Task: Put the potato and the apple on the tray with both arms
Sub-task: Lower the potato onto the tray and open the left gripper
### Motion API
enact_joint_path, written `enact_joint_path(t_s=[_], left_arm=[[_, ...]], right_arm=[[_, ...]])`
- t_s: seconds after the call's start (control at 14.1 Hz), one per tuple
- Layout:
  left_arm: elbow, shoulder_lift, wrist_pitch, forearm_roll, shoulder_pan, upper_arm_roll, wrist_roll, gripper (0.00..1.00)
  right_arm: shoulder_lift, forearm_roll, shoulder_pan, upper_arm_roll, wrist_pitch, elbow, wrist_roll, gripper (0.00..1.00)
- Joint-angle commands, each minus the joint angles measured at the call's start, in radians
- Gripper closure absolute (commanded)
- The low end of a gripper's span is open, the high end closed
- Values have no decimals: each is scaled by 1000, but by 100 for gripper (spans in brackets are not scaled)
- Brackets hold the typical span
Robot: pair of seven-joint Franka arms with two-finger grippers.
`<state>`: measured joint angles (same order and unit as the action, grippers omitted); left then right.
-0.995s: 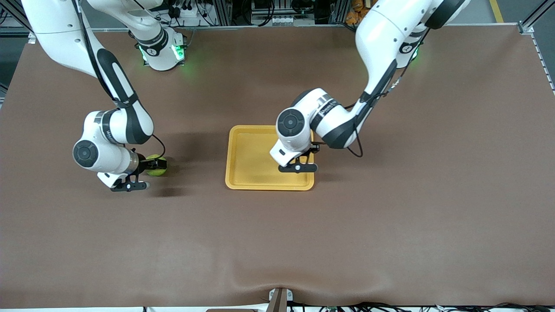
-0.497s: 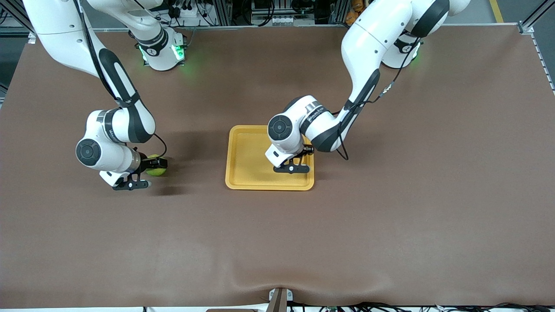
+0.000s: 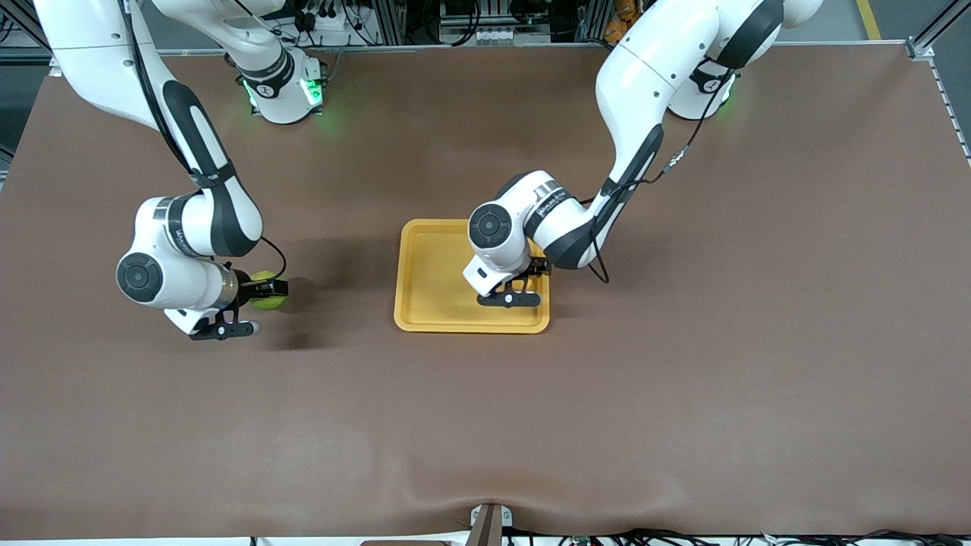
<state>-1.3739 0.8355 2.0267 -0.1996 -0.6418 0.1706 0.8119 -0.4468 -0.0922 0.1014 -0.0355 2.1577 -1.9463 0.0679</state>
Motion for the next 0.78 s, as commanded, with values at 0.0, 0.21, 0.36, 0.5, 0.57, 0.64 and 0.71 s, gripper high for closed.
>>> enact_joint_path(t_s=[0.0, 0.21, 0.36, 0.5, 0.57, 0.64, 0.71], left_arm=[[-4, -96, -46, -15, 4, -11, 15, 0], [-8, -203, -102, -12, 88, -11, 9, 0], [-10, -255, -149, -11, 155, -11, 4, 0], [-10, -294, -197, -11, 253, -2, -23, 0], [-13, -311, -204, -9, 295, 0, -66, 0], [-14, -329, -217, -8, 336, 1, -109, 0], [-17, -354, -244, 3, 387, 3, -155, 0]], right_arm=[[16, -6, 11, -1, -65, 32, -29, 100], [19, -6, 53, -1, -120, 75, -103, 100], [19, -6, 98, -1, -136, 96, -182, 100], [17, -9, 145, 0, -151, 130, -255, 100], [16, -21, 171, 0, -163, 150, -294, 100], [14, -41, 202, 0, -170, 170, -333, 100], [14, -52, 225, 0, -177, 190, -368, 100]])
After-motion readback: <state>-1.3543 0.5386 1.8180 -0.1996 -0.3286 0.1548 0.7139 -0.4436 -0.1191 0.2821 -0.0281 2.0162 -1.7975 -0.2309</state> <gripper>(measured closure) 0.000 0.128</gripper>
